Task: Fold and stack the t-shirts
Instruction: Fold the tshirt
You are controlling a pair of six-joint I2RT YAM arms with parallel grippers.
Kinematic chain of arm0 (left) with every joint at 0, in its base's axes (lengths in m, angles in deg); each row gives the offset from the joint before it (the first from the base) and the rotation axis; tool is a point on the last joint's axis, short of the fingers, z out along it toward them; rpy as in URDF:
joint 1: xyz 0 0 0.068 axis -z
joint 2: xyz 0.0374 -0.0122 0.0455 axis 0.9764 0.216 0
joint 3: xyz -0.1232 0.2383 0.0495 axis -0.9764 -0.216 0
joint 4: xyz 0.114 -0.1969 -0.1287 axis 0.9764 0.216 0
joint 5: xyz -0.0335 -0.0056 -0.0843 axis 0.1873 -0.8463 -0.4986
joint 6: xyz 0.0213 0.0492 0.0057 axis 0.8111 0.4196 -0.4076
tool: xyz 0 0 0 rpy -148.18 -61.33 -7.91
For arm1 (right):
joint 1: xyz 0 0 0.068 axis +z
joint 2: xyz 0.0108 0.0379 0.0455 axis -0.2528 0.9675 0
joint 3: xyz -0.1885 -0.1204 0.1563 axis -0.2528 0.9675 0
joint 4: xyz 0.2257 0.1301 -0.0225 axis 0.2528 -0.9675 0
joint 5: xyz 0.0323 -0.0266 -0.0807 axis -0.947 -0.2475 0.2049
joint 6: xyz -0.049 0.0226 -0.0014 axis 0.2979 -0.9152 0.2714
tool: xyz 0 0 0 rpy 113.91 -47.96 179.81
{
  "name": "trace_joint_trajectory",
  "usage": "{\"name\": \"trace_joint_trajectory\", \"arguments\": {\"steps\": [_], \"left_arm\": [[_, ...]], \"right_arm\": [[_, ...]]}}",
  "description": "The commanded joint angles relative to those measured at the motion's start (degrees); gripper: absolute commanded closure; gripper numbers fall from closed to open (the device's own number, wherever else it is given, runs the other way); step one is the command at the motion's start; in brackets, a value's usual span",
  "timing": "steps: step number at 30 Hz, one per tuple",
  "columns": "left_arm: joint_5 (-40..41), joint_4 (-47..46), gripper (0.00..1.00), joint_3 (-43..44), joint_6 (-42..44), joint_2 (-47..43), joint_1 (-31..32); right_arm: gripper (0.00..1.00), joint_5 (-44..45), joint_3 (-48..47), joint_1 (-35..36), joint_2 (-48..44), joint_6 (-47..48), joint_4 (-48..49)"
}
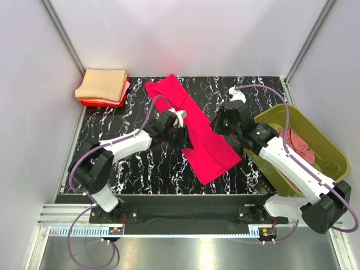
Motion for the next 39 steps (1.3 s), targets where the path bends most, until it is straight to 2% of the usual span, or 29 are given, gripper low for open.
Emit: {"name": "trace_joint_trajectory", "arguments": {"steps": [1,7,11,20,26,32,35,39], "left_arm": [[-1.3,-8.2,0.64,2.6,-3.3,3.6,3.4],[0.1,-7.7,0.69,5.1,-4.4,11.9,8.6],[6.7,-4.8,0.69,2.3,-5.5,11.5,10.1],[16.6,2.0,0.67,-9.7,-5.3,2.5,10.3],[25.3,10.0,0.63,-17.2,-5.6,-7.9,10.1],[25.7,12.2,0.58,-23.8,-7.6,-18.7,7.8],[24.8,13.1,0.53,-20.6,-6.5,-24.3,6.0],[20.9,14.3,0.49,-10.7,-0.3,-22.6,-1.0]], "right_arm": [[0.73,-2.1,0.4,-0.4,-2.6,-0.3,-1.2],[0.73,-1.8,1.9,-0.4,-4.4,-0.4,-1.4],[0.73,-1.5,2.1,-0.4,-4.3,-0.6,-1.8],[0.73,-3.9,0.9,-0.4,-0.1,-1.0,-1.9],[0.73,-7.6,4.3,-0.4,3.0,-1.5,-1.7],[0.82,-14.4,8.4,-0.2,9.7,-4.0,-1.5],[0.82,-14.3,9.2,0.1,10.9,-4.5,-0.7],[0.82,-13.6,8.1,0.0,10.6,-4.6,-0.2]]}}
